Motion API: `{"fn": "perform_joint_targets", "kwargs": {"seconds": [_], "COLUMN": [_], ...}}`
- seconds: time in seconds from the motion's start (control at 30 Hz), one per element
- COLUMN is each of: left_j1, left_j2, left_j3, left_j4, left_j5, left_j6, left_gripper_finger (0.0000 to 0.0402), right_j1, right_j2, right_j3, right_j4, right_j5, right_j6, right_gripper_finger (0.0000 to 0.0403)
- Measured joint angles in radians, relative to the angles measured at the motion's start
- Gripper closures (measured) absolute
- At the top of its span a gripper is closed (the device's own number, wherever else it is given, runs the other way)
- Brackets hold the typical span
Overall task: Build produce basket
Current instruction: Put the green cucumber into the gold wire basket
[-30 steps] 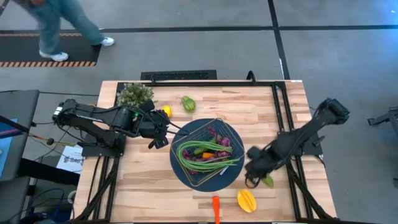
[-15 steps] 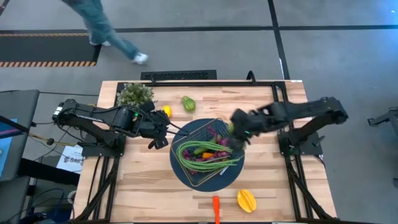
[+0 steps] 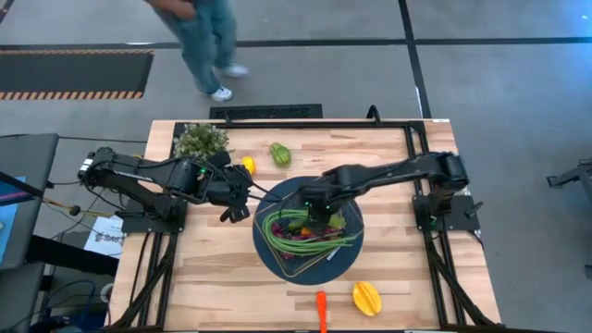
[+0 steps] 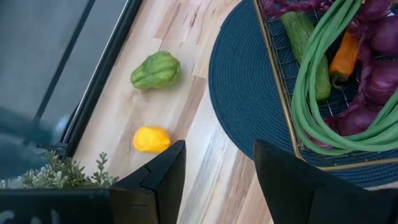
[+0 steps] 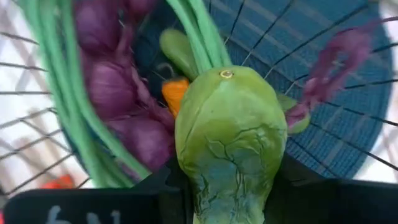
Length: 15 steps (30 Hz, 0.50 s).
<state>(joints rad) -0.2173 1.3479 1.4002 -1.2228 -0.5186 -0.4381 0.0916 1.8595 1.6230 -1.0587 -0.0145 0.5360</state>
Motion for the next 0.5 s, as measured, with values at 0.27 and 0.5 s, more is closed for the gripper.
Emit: {"fn": "perform_joint_targets", "kwargs": {"seconds": [0.27,0.5], "left_j1": [0.000,0.000], "left_j2": [0.000,0.000], "left_j3": [0.000,0.000], "left_j4": [0.000,0.001], "left_j5": [0.000,0.009], "left_j6": [0.000,0.008], "left_gripper_finger": [0.0226,0.0226], "right_j1": [0.009,0.009], "right_j2": [0.089,0.085], "right_j3": [0.001,0.001], "right_j4": [0.005,0.001], "right_j5": [-0.007,0.005], "right_j6": [-0.014,-0.016], "right_gripper_finger": [0.0278,0.0278]}}
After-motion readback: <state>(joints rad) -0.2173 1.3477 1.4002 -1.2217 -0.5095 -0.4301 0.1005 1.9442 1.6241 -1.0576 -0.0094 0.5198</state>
